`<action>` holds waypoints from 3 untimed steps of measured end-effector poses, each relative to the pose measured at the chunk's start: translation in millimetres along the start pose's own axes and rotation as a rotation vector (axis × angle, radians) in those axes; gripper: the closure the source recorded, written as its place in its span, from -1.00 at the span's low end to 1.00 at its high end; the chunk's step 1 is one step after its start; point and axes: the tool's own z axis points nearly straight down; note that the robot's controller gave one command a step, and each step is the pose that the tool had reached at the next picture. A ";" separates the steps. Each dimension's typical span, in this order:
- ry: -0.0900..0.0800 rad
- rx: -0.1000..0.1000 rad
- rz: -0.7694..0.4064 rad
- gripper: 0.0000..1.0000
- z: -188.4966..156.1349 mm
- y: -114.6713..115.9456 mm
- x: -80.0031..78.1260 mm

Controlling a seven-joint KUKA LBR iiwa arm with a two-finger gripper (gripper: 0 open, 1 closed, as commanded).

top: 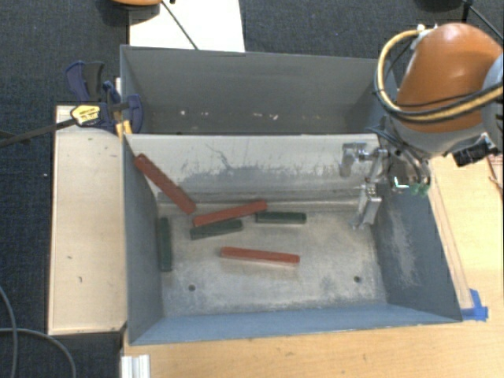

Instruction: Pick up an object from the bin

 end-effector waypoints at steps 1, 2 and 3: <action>-0.008 0.000 -0.001 -1.00 -4.3 0.1 -1.4; -0.014 0.001 -0.001 -1.00 44.7 1.6 7.9; -0.001 0.001 0.007 -1.00 100.7 8.7 15.2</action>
Offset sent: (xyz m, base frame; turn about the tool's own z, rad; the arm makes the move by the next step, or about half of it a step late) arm -0.0320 0.0060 -0.1536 0.0029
